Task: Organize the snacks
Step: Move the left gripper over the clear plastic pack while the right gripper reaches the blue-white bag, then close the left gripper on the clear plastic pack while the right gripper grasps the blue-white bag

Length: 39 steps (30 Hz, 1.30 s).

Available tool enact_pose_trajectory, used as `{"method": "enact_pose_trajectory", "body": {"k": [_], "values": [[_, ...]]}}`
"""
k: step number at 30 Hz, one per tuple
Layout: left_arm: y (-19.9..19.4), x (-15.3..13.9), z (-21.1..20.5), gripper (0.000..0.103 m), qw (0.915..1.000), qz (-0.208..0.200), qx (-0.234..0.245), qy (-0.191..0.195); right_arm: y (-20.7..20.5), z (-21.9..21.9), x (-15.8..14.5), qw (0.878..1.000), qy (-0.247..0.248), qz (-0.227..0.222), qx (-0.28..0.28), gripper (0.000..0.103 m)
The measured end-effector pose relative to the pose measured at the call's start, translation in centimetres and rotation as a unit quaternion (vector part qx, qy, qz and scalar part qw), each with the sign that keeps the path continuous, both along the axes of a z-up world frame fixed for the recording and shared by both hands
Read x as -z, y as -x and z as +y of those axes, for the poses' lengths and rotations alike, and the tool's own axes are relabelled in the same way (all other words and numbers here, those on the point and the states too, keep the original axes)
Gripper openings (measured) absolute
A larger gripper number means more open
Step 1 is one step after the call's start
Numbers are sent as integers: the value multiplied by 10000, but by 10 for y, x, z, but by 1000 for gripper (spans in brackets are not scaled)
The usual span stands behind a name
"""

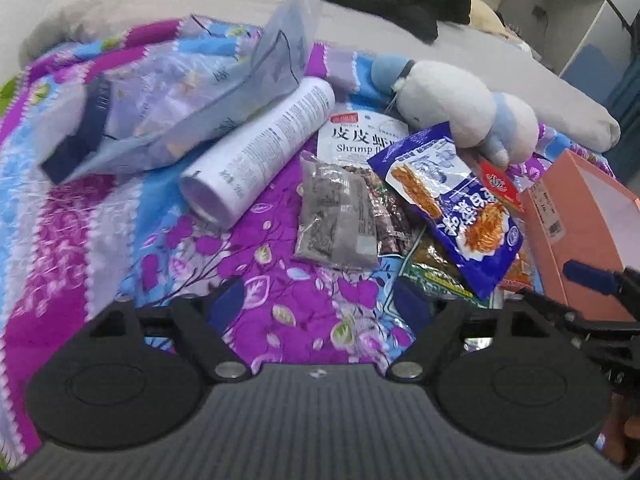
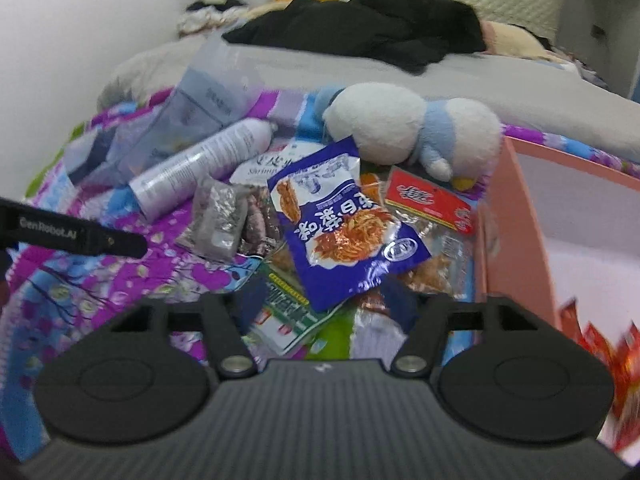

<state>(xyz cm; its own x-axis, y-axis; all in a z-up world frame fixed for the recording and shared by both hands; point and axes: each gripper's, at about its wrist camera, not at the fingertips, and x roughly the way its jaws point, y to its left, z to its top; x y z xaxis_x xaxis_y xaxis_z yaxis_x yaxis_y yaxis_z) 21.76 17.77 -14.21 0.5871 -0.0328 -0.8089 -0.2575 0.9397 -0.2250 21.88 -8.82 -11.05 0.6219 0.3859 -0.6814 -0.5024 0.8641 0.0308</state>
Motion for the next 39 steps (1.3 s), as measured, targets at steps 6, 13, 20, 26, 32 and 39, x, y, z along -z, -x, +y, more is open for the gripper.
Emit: {"method": "enact_pose_trajectory", "body": {"k": [6,13,20,26,32,39], "values": [[-34,16,8,86,9998,-26,158,142,-32,19,17,9990,289,-124,-330,89],[-70,36,4,86,9995,136,221,152,-63,40,34,9952,588,-225,-749,89],[-90,52,5,86,9997,244,96,18,-81,53,40,9869,1017,-641,-1076,89],[-97,59,-2,86,9996,189,75,-200,-95,62,52,9852,1039,-393,-1302,89],[-99,61,-7,75,9992,124,36,-379,-88,68,57,9844,1150,-384,-1271,79],[-93,55,-6,60,9997,140,12,-211,-73,72,54,9852,1200,-399,-1154,68]]}}
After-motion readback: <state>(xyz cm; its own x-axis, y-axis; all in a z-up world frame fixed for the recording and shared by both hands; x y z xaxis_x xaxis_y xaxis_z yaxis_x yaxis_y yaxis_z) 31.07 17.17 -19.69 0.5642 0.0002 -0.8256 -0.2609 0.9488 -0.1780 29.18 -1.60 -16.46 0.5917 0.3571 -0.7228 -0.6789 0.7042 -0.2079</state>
